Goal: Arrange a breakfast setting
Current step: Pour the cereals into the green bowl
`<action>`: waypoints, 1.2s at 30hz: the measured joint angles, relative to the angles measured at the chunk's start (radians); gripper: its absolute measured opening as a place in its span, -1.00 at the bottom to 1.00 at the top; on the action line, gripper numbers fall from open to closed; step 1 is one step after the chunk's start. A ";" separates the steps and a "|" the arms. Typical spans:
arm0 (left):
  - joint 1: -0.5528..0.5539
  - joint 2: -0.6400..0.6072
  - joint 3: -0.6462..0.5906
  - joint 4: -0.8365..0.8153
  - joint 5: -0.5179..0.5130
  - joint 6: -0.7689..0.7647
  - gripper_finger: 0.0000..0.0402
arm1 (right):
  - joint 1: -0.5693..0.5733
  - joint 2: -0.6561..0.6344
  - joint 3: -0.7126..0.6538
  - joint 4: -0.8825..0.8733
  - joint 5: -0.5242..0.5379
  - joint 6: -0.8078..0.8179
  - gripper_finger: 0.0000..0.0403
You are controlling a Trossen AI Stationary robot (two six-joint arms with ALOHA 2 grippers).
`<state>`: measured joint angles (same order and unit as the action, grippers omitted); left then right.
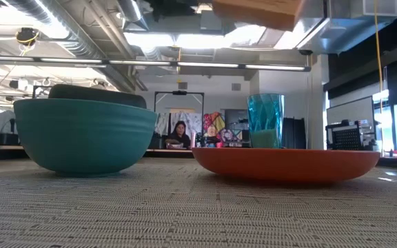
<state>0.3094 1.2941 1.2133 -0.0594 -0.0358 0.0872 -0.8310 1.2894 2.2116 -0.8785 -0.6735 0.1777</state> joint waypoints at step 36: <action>-0.083 -0.199 0.001 -0.228 0.020 0.082 0.71 | 0.454 0.300 -0.001 0.377 0.052 0.012 -1.00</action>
<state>0.2265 1.0956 1.2144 -0.2876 -0.0154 0.1693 -0.3771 1.5898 2.2105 -0.5012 -0.6216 0.1898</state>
